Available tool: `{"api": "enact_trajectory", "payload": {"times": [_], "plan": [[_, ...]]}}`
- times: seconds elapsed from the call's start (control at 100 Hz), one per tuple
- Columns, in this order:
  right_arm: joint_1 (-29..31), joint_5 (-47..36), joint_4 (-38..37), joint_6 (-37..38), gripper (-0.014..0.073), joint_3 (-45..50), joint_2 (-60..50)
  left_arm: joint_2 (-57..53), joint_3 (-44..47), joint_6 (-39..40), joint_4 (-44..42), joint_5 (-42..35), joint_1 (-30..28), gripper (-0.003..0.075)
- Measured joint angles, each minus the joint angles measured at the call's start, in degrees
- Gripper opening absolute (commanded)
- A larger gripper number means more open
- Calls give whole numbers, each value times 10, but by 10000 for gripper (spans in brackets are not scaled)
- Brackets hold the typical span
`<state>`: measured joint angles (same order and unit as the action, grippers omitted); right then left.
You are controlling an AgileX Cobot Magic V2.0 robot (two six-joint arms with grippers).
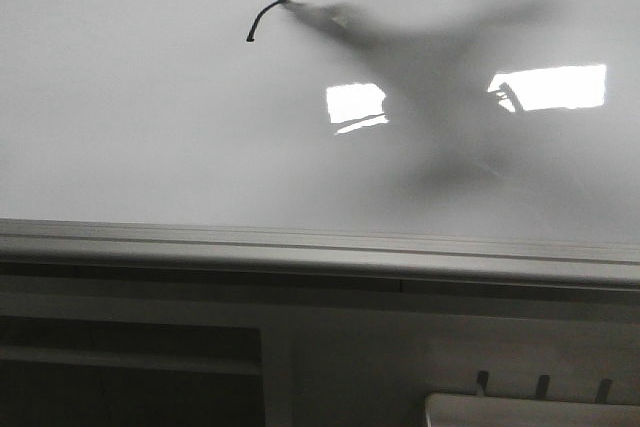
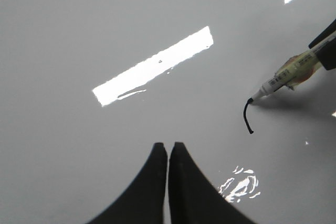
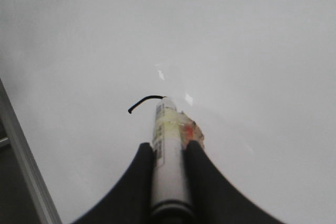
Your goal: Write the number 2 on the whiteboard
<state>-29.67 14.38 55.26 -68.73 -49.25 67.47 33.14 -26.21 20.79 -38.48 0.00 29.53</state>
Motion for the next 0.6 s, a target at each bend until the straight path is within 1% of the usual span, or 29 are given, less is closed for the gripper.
{"api": "enact_trajectory", "payload": {"times": [0.15, 0.28, 0.41, 0.6], "plan": [[25, 22, 4, 15, -56, 31, -23, 0, 0, 0, 0, 0, 0, -20], [28, 63, 5, 25, -56, 53, -29, 0, 0, 0, 0, 0, 0, -20], [6, 78, 5, 30, -56, 63, -18, 0, 0, 0, 0, 0, 0, -20], [-52, 62, 6, 33, -56, 47, 40, 0, 0, 0, 0, 0, 0, -20]]}}
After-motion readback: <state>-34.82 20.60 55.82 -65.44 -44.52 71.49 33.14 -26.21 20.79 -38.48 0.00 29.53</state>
